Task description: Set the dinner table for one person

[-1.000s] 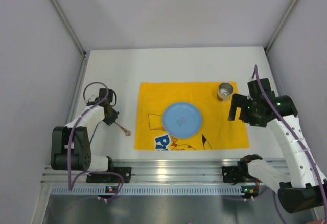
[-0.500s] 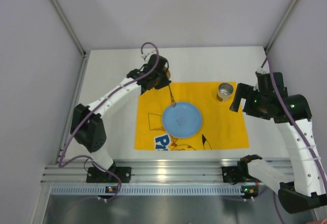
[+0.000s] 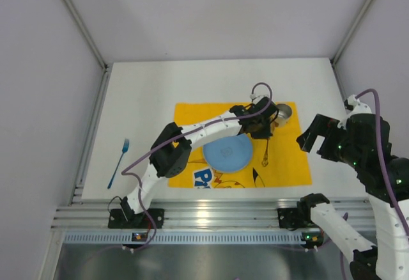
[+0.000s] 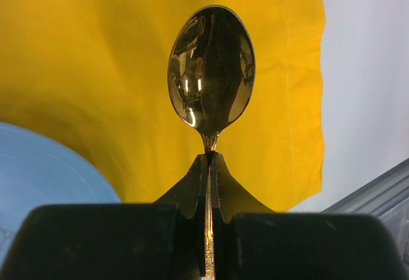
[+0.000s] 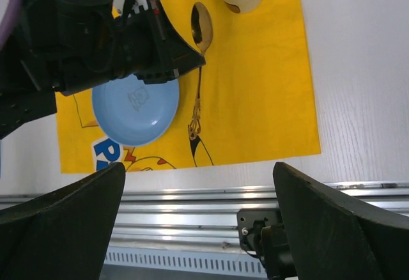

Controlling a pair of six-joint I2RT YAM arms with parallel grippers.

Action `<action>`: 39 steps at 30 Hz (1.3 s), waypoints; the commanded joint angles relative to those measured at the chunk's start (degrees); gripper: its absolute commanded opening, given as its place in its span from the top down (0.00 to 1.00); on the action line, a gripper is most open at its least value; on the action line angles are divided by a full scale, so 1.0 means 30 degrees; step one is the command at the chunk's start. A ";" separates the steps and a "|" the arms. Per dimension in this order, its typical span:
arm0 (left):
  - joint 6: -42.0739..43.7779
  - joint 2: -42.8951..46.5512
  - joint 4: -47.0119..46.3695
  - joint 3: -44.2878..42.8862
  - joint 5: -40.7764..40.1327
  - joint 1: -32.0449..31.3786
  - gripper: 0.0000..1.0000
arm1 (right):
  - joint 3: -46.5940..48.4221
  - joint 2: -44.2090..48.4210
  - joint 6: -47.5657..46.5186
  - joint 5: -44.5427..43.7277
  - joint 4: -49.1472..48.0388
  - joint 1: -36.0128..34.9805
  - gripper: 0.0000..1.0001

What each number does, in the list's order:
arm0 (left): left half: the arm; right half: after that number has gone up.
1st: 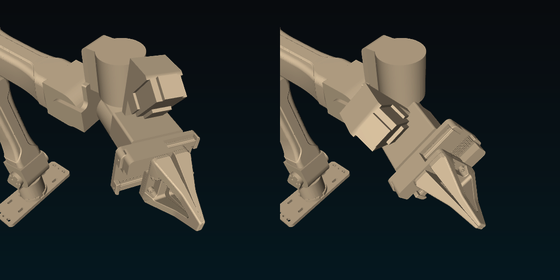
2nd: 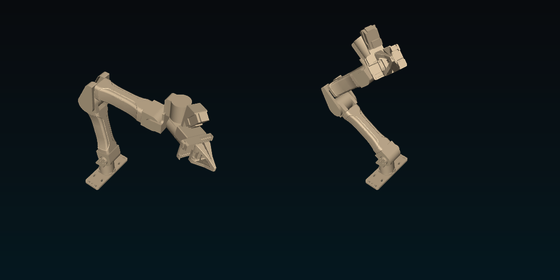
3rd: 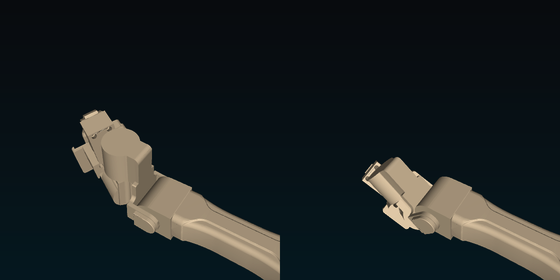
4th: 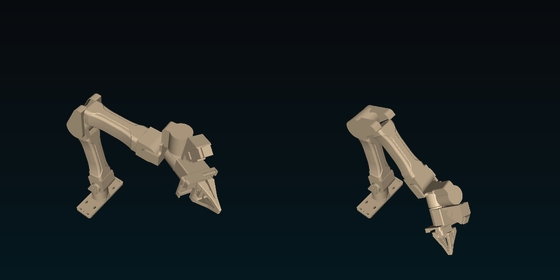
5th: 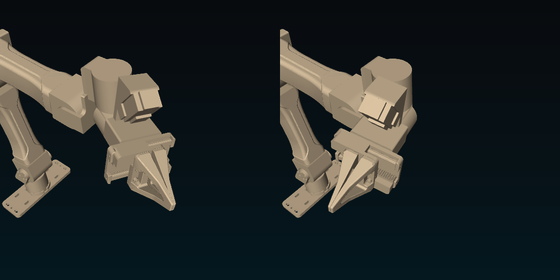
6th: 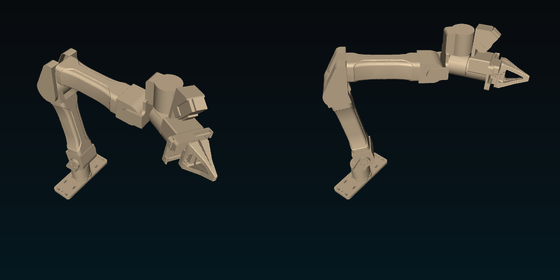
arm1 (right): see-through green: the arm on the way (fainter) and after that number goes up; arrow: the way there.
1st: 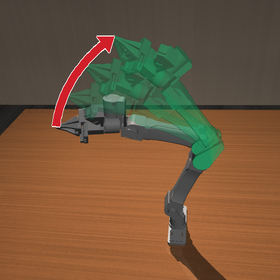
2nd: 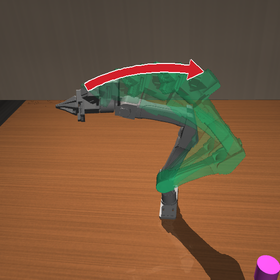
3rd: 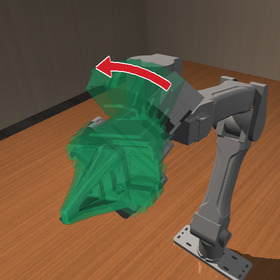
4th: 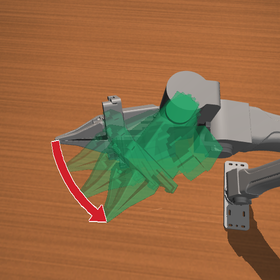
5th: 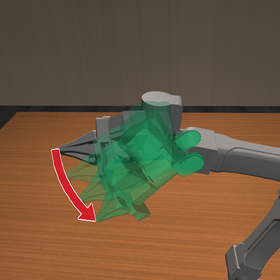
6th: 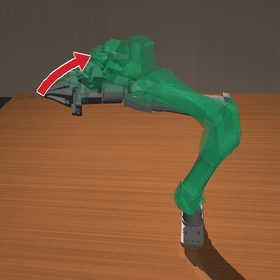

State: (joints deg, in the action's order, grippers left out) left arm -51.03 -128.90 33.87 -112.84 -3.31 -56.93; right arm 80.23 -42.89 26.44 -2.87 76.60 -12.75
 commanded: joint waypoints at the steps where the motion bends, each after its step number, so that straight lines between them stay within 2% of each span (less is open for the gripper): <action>1: -0.1183 -0.0098 0.0457 -0.0914 -0.0210 -0.0212 1.00 | -0.0315 0.0207 0.0417 0.0664 0.3032 -0.0231 0.00; 5: -0.2499 -0.0304 0.0460 0.0311 -0.0974 -0.0594 1.00 | -0.0463 0.0089 0.0417 0.0811 0.3032 -0.0231 0.00; 7: -0.2707 -0.0304 -0.0623 0.1133 -0.1005 -0.0770 1.00 | -0.0492 0.0060 0.0387 0.0841 0.3032 -0.0231 0.00; 11: -0.3148 -0.0831 -0.1270 0.1168 -0.1094 -0.0859 1.00 | -0.0843 0.0206 0.0299 0.1363 0.3061 -0.0231 0.00; 13: -0.3177 -0.0920 -0.1415 0.1167 -0.0948 -0.0859 0.74 | -0.1077 0.0206 0.0240 0.1602 0.3061 -0.0231 0.00; 16: -0.3207 -0.0367 -0.1881 0.1632 -0.0888 -0.0888 0.53 | -0.1283 0.0119 0.0241 0.1574 0.3032 -0.0231 0.00; 19: -0.2944 0.0861 -0.2353 0.2190 -0.1034 -0.0830 0.45 | -0.1400 -0.0145 0.0241 0.1515 0.3032 -0.0202 0.00; 23: -0.0754 0.3351 -0.0576 0.2483 -0.1413 -0.0274 0.44 | -0.1284 -0.0409 0.0329 0.1369 0.2886 -0.0231 0.00; 26: 0.0858 0.6601 0.0398 0.5521 -0.2175 0.1100 0.45 | -0.1282 -0.0351 0.0504 0.1251 0.2623 -0.0231 0.00; 27: 0.1214 0.7567 0.0719 0.6750 -0.2293 0.2206 0.45 | -0.1515 -0.0234 0.0649 0.1280 0.2419 -0.0202 0.00; 28: 0.1507 0.9491 0.0752 0.9634 -0.2382 0.2885 0.45 | -0.1691 -0.0233 0.0709 0.1367 0.2272 -0.0231 0.00; 29: 0.1945 1.0496 0.0694 1.1229 -0.2325 0.3704 0.45 | -0.1867 -0.0175 0.0767 0.1484 0.2125 -0.0202 0.00; 30: 0.2182 1.1521 0.0577 1.2753 -0.2208 0.5655 0.46 | -0.2188 -0.0088 0.0826 0.1601 0.1805 -0.0231 0.00; 31: 0.2416 1.3562 0.0547 1.5466 -0.2033 0.6748 0.46 | -0.2336 -0.0116 0.0943 0.1835 0.1685 -0.0231 0.00; 34: 0.4083 1.7489 -0.0384 1.9926 -0.1419 1.1113 0.46 | -0.2864 -0.0116 0.1090 0.2070 0.1158 -0.0231 0.00; 35: 0.5104 1.8262 -0.0652 2.0787 -0.1271 1.2081 0.46 | -0.3010 -0.0116 0.1119 0.2129 0.1012 -0.0231 0.00; 37: 0.6860 1.9697 -0.1122 2.2340 -0.0919 1.5357 0.46 | -0.3506 -0.0349 0.1119 0.2333 0.0340 -0.0202 0.00; 38: 0.7278 1.9908 -0.0978 2.2551 -0.0918 1.5372 0.46 | -0.3626 -0.0350 0.1120 0.2422 0.0337 -0.0202 0.00; 39: 0.7746 2.0026 -0.0919 2.2699 -0.0976 1.6619 0.46 | -0.3801 -0.0553 0.1062 0.2539 0.0105 -0.0231 0.00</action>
State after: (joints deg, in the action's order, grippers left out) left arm -36.86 -71.55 32.32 -46.72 -8.62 -11.51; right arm 69.76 -43.66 28.69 3.14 77.36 -12.75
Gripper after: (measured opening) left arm 0.541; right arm 0.996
